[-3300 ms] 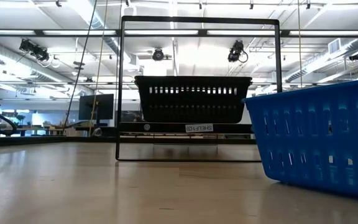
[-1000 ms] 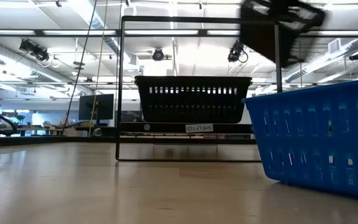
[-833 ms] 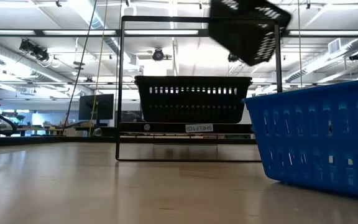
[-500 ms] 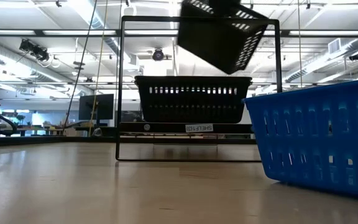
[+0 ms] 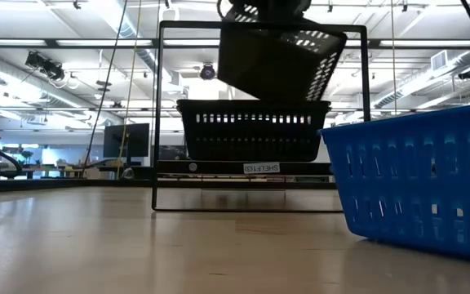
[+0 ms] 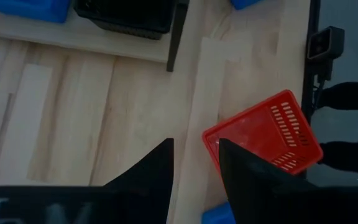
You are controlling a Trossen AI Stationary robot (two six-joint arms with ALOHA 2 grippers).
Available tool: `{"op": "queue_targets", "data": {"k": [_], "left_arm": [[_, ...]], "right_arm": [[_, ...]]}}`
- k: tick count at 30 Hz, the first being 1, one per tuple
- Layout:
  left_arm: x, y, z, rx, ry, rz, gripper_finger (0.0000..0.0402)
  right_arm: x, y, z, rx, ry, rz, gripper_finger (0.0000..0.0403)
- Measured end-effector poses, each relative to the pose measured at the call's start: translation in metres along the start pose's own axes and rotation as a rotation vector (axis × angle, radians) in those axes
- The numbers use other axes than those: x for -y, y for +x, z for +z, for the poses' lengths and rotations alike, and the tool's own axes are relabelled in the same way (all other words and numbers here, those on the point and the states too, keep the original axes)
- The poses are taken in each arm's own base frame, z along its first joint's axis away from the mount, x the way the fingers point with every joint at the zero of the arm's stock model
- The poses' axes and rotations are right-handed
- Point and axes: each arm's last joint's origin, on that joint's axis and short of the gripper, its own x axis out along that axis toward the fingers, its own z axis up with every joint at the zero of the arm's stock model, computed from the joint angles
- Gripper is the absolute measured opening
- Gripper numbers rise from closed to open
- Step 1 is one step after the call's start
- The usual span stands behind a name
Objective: Stack baskets on shelf by color
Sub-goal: Stack the black bin on the black bins on the shelf, then stack the right blue bin on the blue bin on the shelf
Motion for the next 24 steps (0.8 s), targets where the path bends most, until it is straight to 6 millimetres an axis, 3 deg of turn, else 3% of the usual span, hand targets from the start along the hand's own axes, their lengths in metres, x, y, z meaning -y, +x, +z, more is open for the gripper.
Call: {"op": "queue_targets", "data": {"k": [12,24], "left_arm": [[-0.0014,0.0002,0.0011,0.017,0.03,0.022,0.0133],[-0.0015,0.0,0.0011,0.018,0.005,0.021,0.0133]], "right_arm": [[-0.0026,0.0006,0.0053,0.056,-0.04,-0.028,0.0017],[-0.0003,-0.0001,0.0051,0.056,-0.034,-0.056,0.0131]]}}
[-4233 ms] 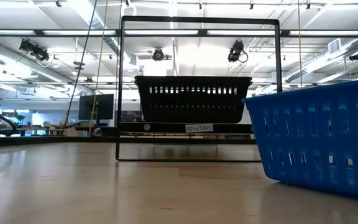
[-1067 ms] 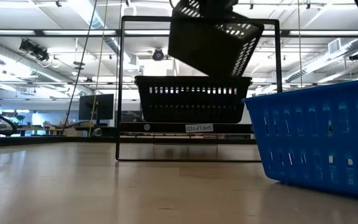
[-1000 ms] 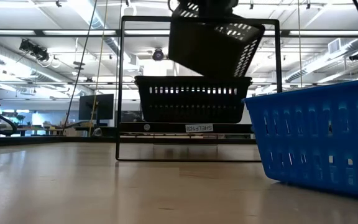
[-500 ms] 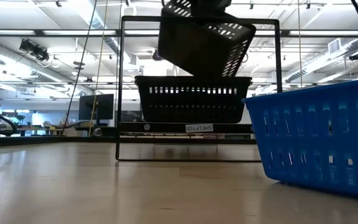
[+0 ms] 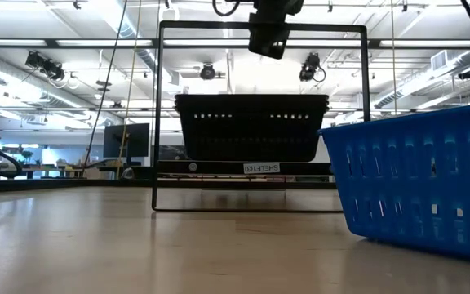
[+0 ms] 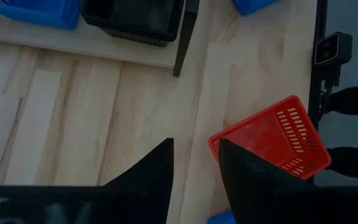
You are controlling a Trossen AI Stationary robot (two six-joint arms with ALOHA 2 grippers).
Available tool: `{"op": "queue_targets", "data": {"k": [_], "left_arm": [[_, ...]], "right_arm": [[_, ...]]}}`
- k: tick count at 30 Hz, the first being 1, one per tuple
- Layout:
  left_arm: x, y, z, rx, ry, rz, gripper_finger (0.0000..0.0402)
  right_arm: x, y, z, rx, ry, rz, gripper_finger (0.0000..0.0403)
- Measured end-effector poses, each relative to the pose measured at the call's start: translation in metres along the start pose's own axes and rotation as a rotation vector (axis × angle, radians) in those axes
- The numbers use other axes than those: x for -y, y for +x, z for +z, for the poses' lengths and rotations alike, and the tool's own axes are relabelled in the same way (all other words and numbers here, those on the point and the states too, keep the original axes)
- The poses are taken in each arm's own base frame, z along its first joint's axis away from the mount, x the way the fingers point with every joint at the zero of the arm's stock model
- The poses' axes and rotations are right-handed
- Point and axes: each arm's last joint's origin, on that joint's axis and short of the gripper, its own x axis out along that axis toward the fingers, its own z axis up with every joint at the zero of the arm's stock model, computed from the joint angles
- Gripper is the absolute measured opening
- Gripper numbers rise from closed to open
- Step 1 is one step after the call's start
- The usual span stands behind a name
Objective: Stack baskets on shelf by color
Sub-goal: Stack the right blue bin on the blue bin on the shelf
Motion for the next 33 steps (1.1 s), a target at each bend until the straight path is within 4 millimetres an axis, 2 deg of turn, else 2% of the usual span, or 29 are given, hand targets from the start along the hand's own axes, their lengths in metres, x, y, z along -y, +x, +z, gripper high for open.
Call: {"op": "queue_targets", "data": {"k": [8,16,24,28,31,33], "left_arm": [[0.0,0.0,0.0,0.0,-0.023,-0.001,0.0133],[0.001,0.0,0.002,0.026,-0.002,-0.011,0.0133],[-0.004,0.003,0.014,0.084,0.001,-0.018,0.0133],[-0.011,0.0,0.018,0.095,0.0,-0.013,0.0133],[-0.017,-0.005,0.02,0.117,0.015,-0.013,0.0132],[-0.022,-0.009,0.022,0.141,0.018,-0.013,0.0132]], "right_arm": [[0.007,-0.006,-0.005,-0.036,0.076,-0.021,0.0148],[0.005,-0.051,-0.034,-0.114,0.3,-0.097,0.0149],[-0.023,-0.104,-0.074,-0.094,0.458,-0.201,0.0149],[-0.04,-0.133,-0.108,-0.01,0.587,-0.178,0.0149],[-0.052,-0.138,-0.138,0.008,0.7,-0.165,0.0149],[-0.058,-0.132,-0.154,0.012,0.761,-0.157,0.0149]]}}
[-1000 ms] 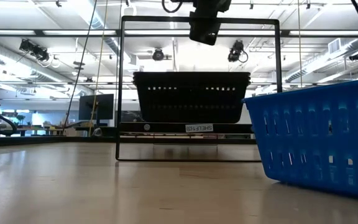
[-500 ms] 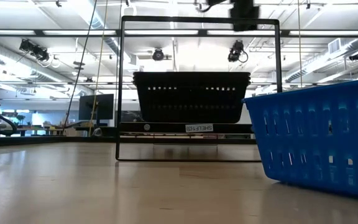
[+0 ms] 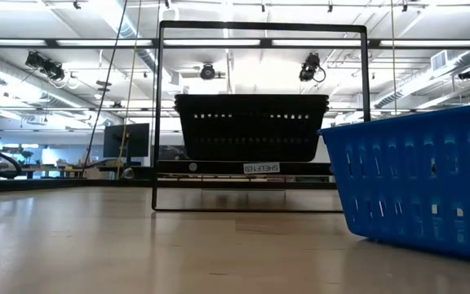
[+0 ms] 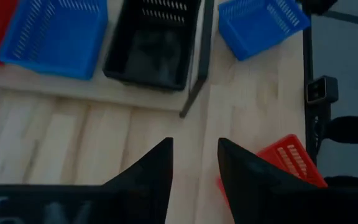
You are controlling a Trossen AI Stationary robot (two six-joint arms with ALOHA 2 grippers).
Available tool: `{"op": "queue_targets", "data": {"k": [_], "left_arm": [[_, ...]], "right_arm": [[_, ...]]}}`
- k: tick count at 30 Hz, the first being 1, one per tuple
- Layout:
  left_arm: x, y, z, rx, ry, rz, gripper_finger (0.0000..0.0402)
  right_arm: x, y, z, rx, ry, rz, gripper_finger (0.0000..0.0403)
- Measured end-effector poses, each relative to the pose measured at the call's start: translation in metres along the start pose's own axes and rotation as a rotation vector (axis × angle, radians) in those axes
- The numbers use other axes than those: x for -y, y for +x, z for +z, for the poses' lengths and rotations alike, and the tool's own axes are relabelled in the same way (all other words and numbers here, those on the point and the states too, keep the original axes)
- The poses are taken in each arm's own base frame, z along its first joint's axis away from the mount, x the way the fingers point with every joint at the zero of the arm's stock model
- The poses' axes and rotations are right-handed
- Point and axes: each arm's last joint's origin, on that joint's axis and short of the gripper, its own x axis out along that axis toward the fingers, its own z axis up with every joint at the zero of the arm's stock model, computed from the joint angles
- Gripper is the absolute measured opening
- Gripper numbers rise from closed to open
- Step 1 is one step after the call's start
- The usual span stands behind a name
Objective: Stack baskets on shelf by color
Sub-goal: Stack the right blue bin on the blue bin on the shelf
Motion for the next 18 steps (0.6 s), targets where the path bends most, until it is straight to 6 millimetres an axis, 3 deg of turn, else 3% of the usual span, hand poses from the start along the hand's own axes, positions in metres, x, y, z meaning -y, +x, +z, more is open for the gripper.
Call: {"op": "queue_targets", "data": {"k": [3,11,18], "left_arm": [[-0.008,-0.006,0.007,0.06,-0.002,-0.002,0.0132],[-0.029,-0.034,0.029,0.323,-0.047,-0.1,0.0132],[-0.054,-0.049,0.022,0.285,-0.044,-0.1,0.0132]], "right_arm": [[0.003,0.025,-0.017,0.004,0.068,0.003,0.0149],[-0.005,0.125,-0.047,-0.074,0.198,0.076,0.0161],[-0.014,0.161,-0.071,0.014,0.28,0.115,0.0197]]}}
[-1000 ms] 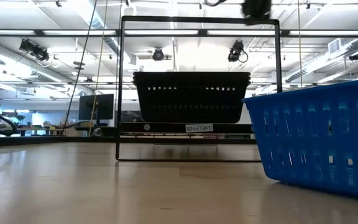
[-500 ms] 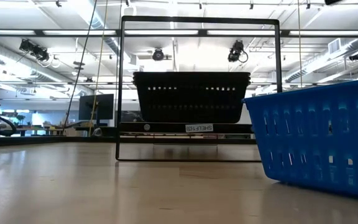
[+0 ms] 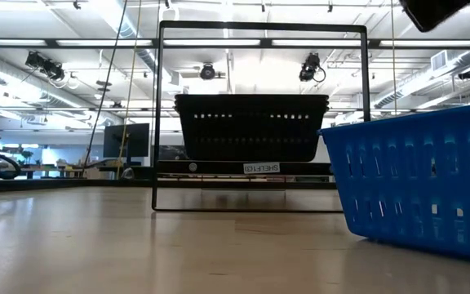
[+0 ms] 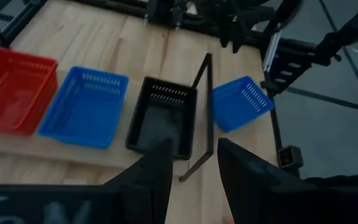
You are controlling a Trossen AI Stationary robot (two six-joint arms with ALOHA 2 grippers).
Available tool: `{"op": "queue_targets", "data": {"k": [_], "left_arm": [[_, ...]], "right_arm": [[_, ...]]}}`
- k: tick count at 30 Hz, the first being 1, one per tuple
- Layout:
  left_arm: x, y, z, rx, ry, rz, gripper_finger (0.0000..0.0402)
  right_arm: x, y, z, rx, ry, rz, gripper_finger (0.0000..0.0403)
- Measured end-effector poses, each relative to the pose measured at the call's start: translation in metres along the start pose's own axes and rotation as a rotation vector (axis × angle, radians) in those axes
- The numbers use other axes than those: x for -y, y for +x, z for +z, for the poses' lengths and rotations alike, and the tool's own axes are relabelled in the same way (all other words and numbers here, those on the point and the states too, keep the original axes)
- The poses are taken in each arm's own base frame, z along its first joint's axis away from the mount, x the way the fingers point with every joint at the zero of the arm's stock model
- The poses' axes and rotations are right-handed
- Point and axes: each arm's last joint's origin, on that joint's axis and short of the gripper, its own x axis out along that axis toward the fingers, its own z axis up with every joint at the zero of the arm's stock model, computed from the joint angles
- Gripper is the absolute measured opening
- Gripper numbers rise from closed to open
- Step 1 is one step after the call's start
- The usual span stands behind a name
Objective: Stack baskets on shelf by color
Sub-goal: Stack the right blue bin on the blue bin on the shelf
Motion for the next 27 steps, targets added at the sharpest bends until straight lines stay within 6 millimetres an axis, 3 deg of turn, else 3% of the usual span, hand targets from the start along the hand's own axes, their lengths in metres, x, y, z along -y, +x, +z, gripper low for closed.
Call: {"op": "queue_targets", "data": {"k": [10,15,18,23,27], "left_arm": [[-0.019,0.003,0.005,-0.046,0.01,-0.051,0.0132],[-0.014,0.004,-0.006,-0.191,0.03,-0.174,0.0132],[-0.014,0.005,-0.015,-0.286,0.037,-0.163,0.0132],[-0.014,0.005,-0.015,-0.282,0.011,-0.143,0.0132],[-0.014,0.005,-0.015,-0.276,-0.017,-0.134,0.0132]], "right_arm": [[-0.007,0.058,-0.014,0.004,-0.05,-0.081,0.0244],[-0.004,0.083,-0.014,-0.018,-0.082,-0.159,0.0243],[-0.006,0.095,-0.014,-0.017,-0.099,-0.142,0.0243],[-0.011,0.113,-0.014,-0.016,-0.115,-0.093,0.0242],[-0.005,0.123,-0.015,-0.076,-0.128,-0.154,0.0232]]}}
